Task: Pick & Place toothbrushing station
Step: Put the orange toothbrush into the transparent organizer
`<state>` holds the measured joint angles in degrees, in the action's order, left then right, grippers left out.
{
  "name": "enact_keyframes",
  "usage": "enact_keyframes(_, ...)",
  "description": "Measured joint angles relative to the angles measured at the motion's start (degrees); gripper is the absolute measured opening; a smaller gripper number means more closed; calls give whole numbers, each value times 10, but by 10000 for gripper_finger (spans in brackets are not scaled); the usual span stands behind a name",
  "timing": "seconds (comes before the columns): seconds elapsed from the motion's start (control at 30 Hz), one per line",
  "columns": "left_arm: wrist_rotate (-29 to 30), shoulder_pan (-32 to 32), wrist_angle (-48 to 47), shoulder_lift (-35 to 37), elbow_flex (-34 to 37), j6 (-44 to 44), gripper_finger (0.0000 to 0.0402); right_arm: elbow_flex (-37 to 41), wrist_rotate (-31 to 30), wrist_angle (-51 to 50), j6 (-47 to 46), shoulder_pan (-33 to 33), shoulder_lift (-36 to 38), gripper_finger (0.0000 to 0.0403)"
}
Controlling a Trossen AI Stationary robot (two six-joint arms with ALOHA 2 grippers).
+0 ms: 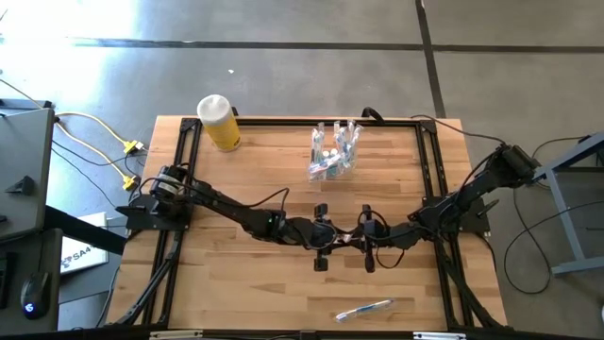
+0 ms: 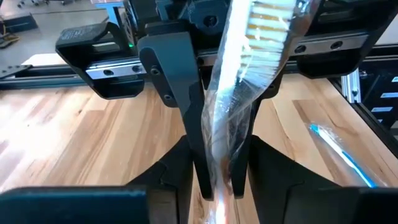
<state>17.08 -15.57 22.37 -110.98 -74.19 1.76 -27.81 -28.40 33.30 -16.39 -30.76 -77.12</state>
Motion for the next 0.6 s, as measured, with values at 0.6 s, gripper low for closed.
enact_keyframes(0.6,21,-10,17,29,-1,-31,163,0,3,-4,-7,0,0,21)
